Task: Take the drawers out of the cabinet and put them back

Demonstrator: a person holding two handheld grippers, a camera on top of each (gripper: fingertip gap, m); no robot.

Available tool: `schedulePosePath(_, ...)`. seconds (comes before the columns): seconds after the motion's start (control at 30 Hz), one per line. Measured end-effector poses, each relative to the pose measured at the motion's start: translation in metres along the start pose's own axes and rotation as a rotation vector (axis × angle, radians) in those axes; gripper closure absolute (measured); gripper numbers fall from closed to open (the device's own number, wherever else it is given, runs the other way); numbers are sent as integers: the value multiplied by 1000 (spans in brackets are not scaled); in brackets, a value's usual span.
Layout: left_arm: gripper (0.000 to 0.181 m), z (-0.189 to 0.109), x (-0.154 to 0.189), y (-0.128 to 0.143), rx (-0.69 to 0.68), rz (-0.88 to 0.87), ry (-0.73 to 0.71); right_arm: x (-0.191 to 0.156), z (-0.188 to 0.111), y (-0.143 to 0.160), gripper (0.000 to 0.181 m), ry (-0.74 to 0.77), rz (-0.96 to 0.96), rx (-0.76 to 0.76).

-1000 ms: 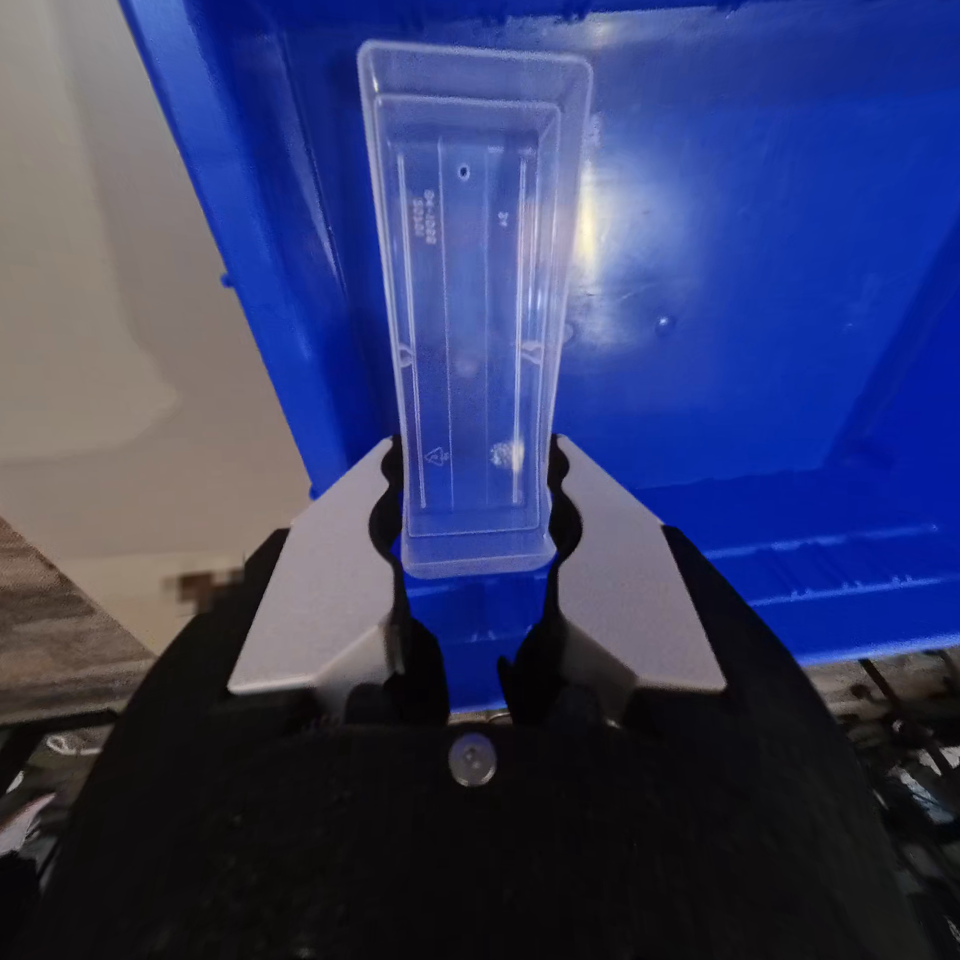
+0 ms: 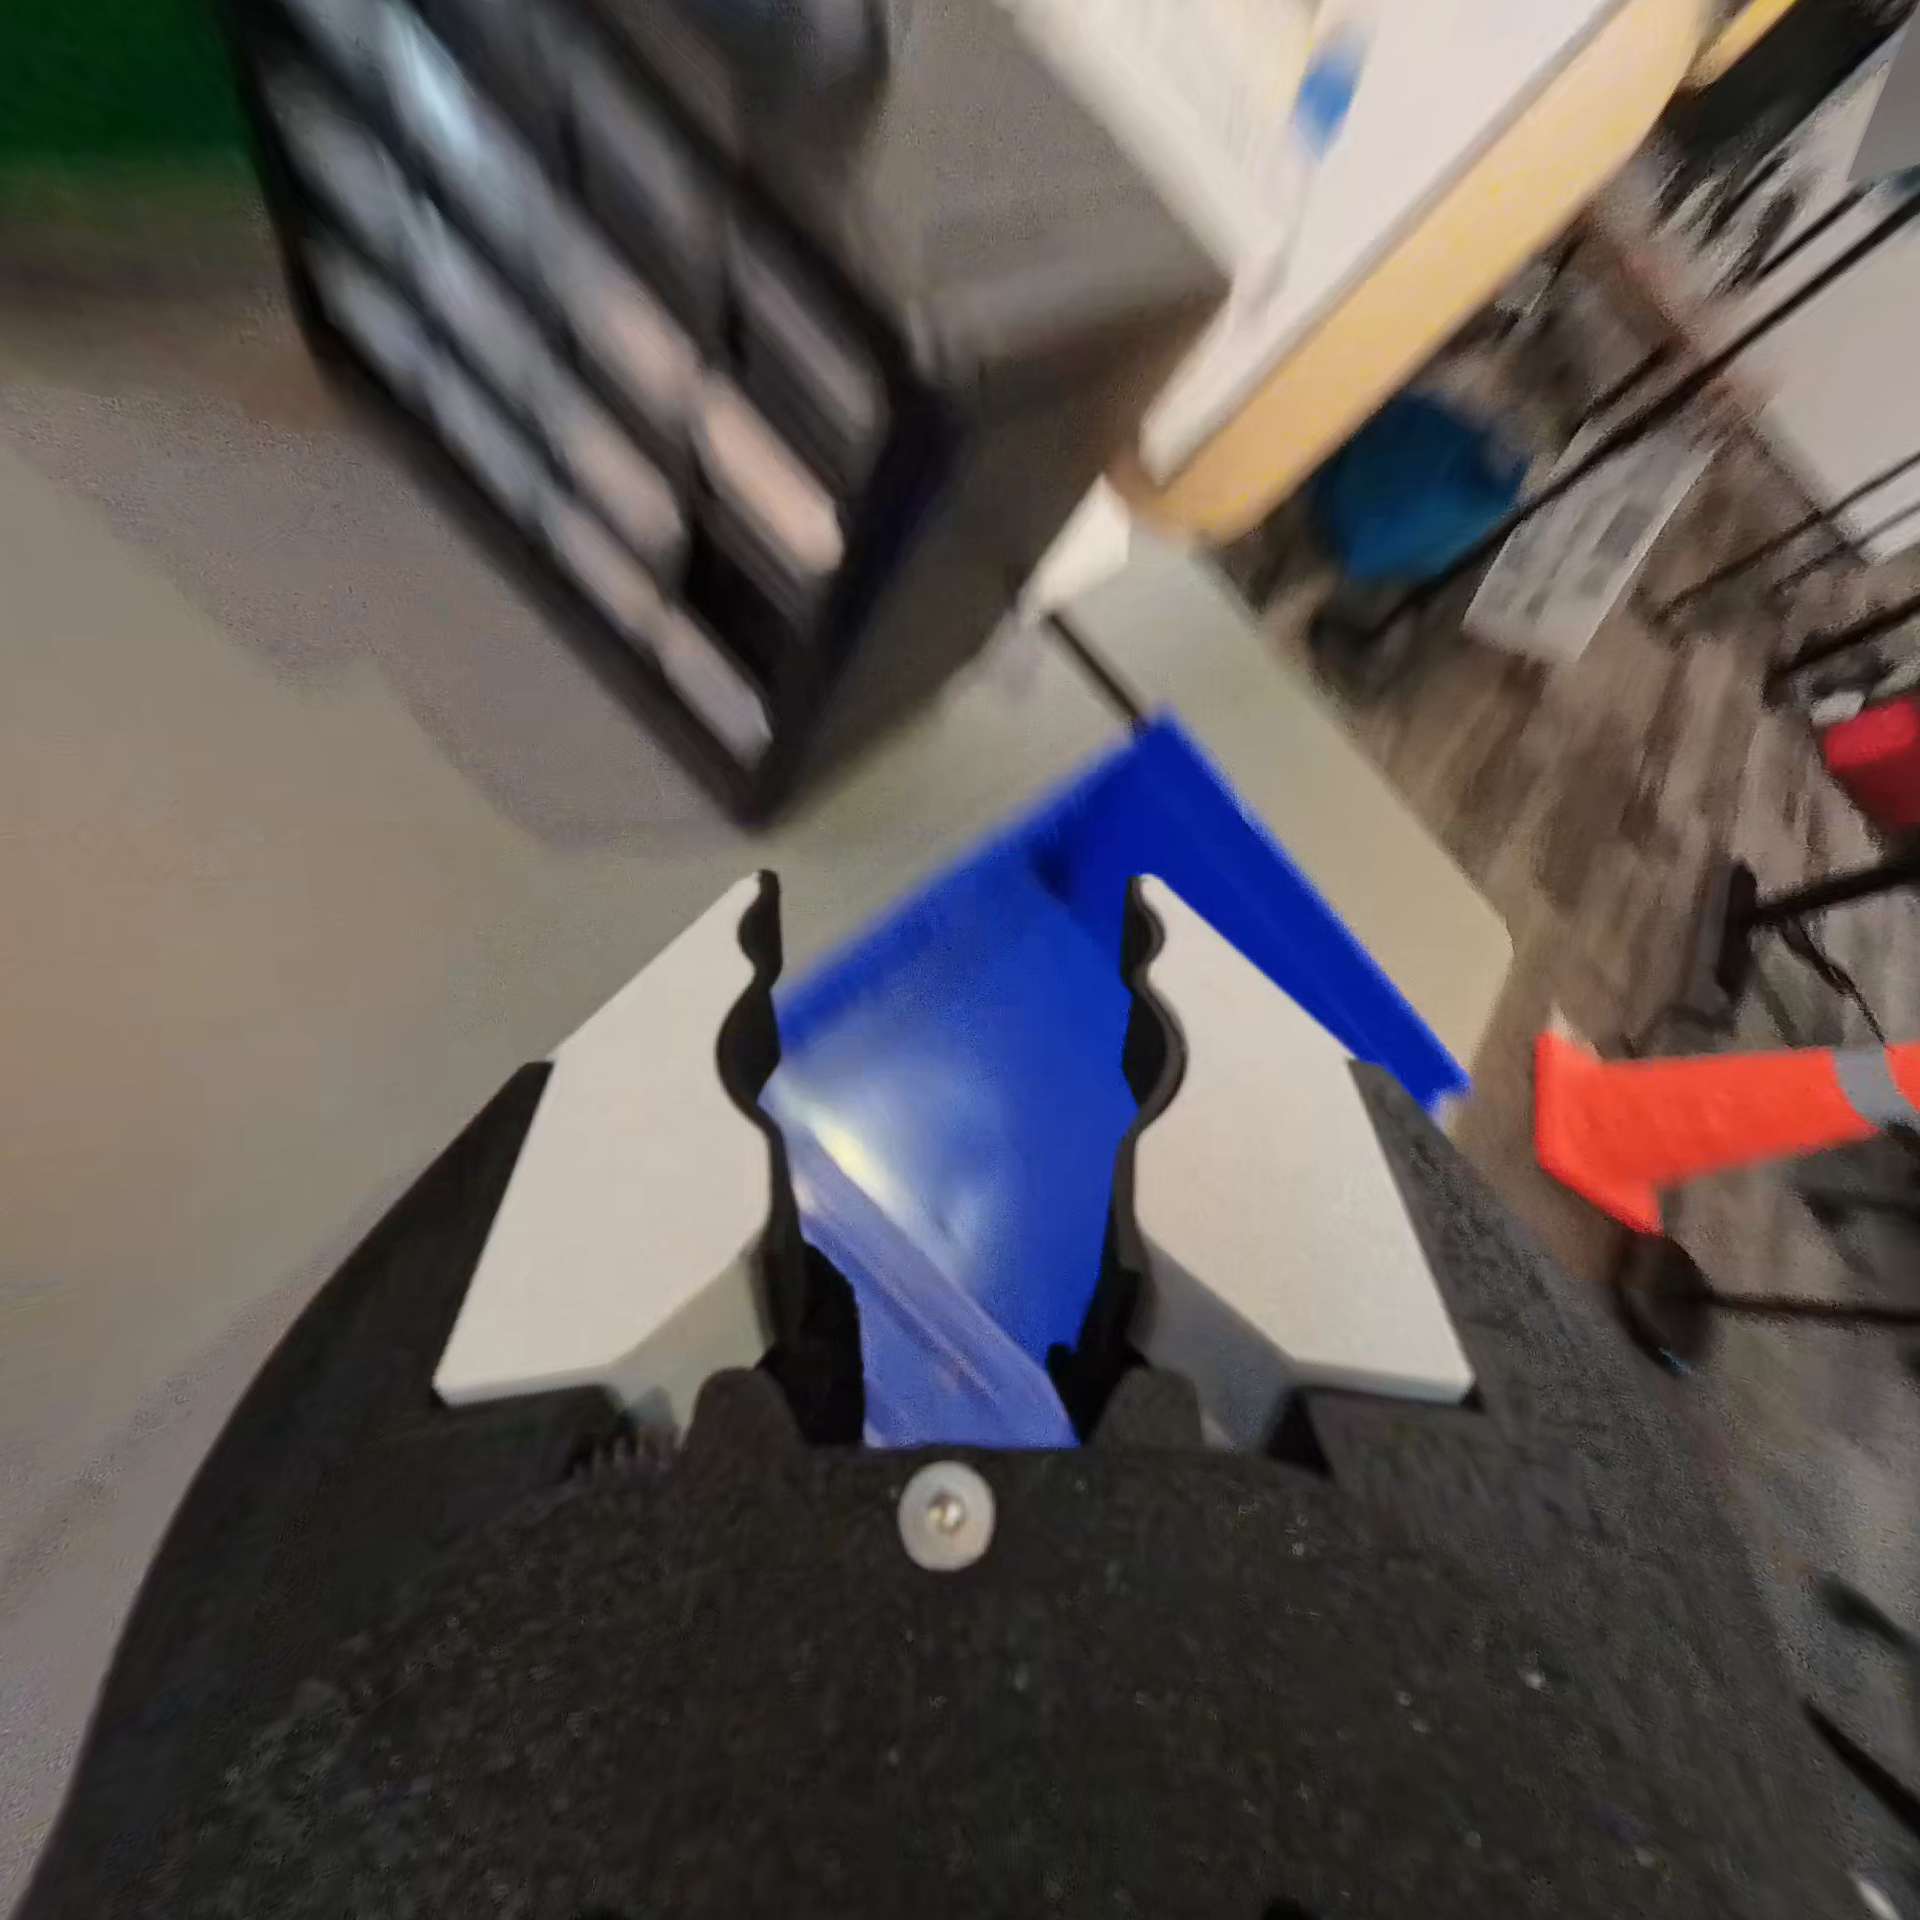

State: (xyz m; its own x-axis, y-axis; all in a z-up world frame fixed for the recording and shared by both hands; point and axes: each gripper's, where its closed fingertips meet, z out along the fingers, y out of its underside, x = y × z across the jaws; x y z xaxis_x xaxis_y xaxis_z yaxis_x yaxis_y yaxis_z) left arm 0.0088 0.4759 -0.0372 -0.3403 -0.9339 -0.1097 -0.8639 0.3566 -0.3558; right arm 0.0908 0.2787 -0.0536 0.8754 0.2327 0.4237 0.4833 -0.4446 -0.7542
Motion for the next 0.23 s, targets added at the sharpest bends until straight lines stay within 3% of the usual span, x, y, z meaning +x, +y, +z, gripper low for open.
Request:
schedulePosePath(0.03, 181, 0, 0, 0, 9, -8, 4, -17, 2, -21, 119, 29, 62, 128)
schedulePosePath(0.1, 181, 0, 0, 0, 20, -18, 3, -57, 16, -40, 126, 129, 117, 253)
schedulePosePath(0.2, 181, 0, 0, 0, 20, -14, -12, -112, 32, -58, 181, 365, 250, 463)
schedulePosePath(0.23, 181, 0, 0, 0, 17, -18, -15, -139, 44, -62, 177, 315, 336, 512)
